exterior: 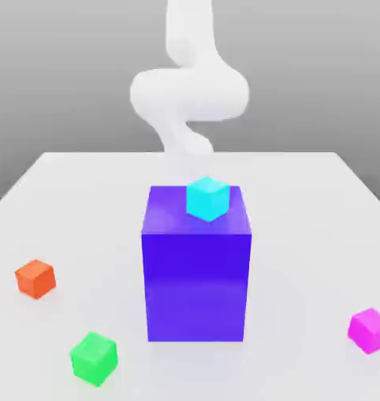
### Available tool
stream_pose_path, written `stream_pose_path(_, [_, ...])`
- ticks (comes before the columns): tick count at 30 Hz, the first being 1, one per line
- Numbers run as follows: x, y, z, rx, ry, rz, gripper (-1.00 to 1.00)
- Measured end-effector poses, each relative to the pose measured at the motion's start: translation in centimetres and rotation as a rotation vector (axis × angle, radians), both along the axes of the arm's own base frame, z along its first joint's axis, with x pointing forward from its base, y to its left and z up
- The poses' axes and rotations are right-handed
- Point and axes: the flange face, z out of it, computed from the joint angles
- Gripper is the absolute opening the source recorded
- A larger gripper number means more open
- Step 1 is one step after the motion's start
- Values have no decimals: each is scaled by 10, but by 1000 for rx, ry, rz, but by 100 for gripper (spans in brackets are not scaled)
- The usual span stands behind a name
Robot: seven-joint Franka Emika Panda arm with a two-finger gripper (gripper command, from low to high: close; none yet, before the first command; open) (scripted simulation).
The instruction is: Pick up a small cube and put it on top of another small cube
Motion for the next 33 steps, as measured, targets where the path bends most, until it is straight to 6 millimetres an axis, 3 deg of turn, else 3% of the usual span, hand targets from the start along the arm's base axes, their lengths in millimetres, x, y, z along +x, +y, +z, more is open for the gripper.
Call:
stream_pose_path(6, [61,66,-98,-36,163,68,0])
stream_pose_path(13, [87,146,-224,-79,344,162,0])
stream_pose_path(16, [84,179,-280,-97,421,206,0])
stream_pose_path(20, [61,230,-354,-124,524,287,0])
stream_pose_path(27, [5,279,-476,-150,702,372,0])
stream_pose_path(31, [-2,285,-530,-150,719,381,0])
stream_pose_path(32, [-2,284,-542,-151,720,381,-100])
stream_pose_path(33, [-2,284,-542,-151,720,381,-100])
